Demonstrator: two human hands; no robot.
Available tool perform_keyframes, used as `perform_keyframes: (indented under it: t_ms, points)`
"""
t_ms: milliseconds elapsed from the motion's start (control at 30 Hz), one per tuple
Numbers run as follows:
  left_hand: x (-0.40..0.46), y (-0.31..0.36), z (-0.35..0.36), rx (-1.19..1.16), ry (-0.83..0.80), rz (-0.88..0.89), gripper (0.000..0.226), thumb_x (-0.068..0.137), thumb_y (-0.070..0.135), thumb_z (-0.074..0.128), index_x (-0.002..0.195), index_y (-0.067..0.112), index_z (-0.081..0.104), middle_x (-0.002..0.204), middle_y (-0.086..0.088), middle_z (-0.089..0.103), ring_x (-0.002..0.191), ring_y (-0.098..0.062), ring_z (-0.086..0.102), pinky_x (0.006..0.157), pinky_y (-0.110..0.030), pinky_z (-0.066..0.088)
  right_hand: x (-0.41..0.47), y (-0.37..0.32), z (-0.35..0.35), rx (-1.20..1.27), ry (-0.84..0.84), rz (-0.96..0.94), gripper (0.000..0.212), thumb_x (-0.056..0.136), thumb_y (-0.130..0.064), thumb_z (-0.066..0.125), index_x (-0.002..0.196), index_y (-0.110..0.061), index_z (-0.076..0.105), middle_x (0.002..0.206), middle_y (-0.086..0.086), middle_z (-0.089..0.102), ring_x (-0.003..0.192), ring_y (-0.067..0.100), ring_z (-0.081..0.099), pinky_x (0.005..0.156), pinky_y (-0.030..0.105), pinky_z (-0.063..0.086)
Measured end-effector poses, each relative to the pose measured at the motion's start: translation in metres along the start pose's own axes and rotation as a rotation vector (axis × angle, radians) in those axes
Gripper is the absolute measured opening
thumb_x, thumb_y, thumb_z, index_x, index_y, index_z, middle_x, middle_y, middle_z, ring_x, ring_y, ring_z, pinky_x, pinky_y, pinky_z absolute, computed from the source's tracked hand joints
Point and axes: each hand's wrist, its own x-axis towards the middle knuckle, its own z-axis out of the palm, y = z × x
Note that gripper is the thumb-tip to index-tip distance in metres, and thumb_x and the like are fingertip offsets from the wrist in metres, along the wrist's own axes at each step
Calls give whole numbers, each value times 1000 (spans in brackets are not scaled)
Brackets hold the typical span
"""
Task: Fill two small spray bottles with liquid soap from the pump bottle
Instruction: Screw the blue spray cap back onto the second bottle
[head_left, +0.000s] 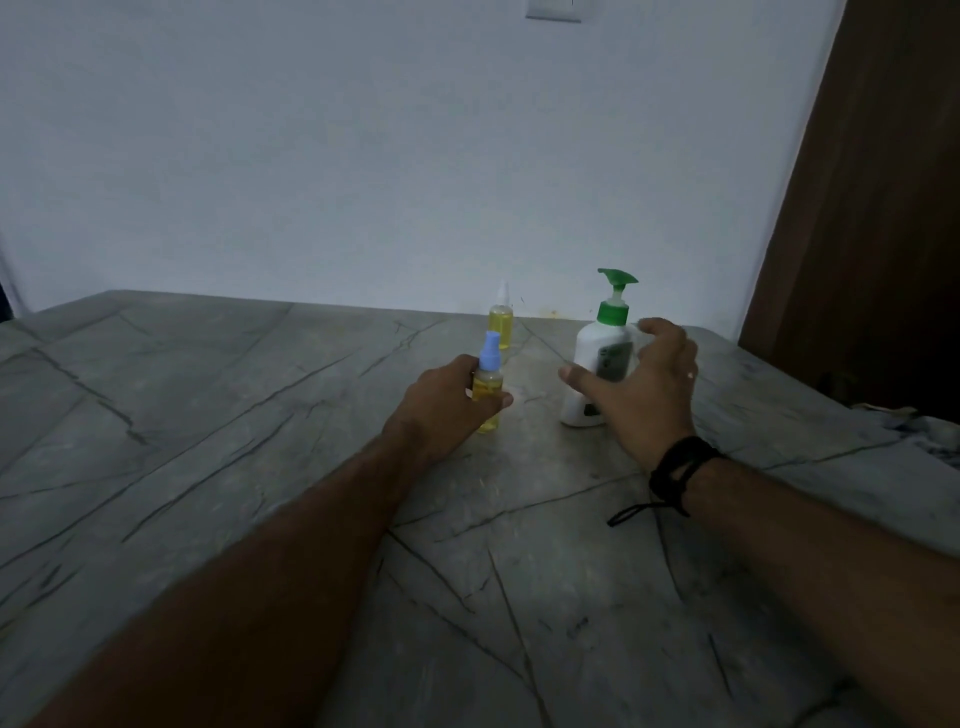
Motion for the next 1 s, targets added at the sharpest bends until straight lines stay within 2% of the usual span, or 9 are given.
perform_keyframes:
  t_ms: [133,300,400,533,633,700,767,900,1000]
  points:
    - [1,-1,0,14,7,13,43,85,51,68,115,23,58,109,3,65,97,-15,59,85,-35,49,7,9,8,35,-117,158,120,62,-56,89,152,-18,21,148,10,29,138,31,30,114,44,31]
    - [3,-4,1,74,24,49,46,84,54,65,117,23,58,109,2,56,91,-13,55,76,-28,42,15,12,20,105,-142,167,119,61,-54,90,152,-20,22,146,8,33,135,28,37,114,45,36]
    - [4,-5,2,84,21,42,47,84,55,65,118,22,58,109,3,55,92,-11,52,76,-26,40,22,15,21,109,-184,188,108,67,-43,90,149,-19,25,145,11,39,129,28,46,108,45,43]
    - [6,-6,3,86,24,46,45,84,54,66,116,23,58,109,2,56,92,-10,52,77,-27,40,29,20,17,146,-250,226,76,78,-21,81,141,-16,38,123,7,56,108,24,57,93,37,49]
    - [5,-6,3,78,26,43,44,84,54,65,116,23,58,109,3,55,91,-10,51,77,-26,39,38,24,9,247,-339,280,53,79,-6,74,127,-18,55,115,3,66,105,25,63,94,42,53]
    - [4,-5,2,82,34,46,44,85,52,65,116,22,58,108,3,55,91,-10,51,76,-25,37,44,18,1,339,-411,356,41,77,7,63,110,-17,65,102,5,71,97,27,67,81,39,56]
    - [4,-3,2,72,37,42,44,86,51,66,117,21,59,108,3,55,92,-10,52,76,-25,37,49,12,-7,378,-482,468,36,74,13,54,95,-14,66,87,5,70,83,24,65,66,30,50]
    - [4,-3,1,64,33,31,45,86,50,66,120,21,58,110,3,57,94,-11,53,78,-25,39,63,13,-12,304,-604,588,36,67,9,51,87,-18,64,90,4,68,90,23,62,75,34,48]
    - [6,-3,1,68,35,14,47,86,49,66,122,21,56,113,3,57,95,-11,52,79,-26,40,71,17,-15,262,-653,614,39,67,9,52,91,-19,64,98,5,66,97,25,61,73,35,49]
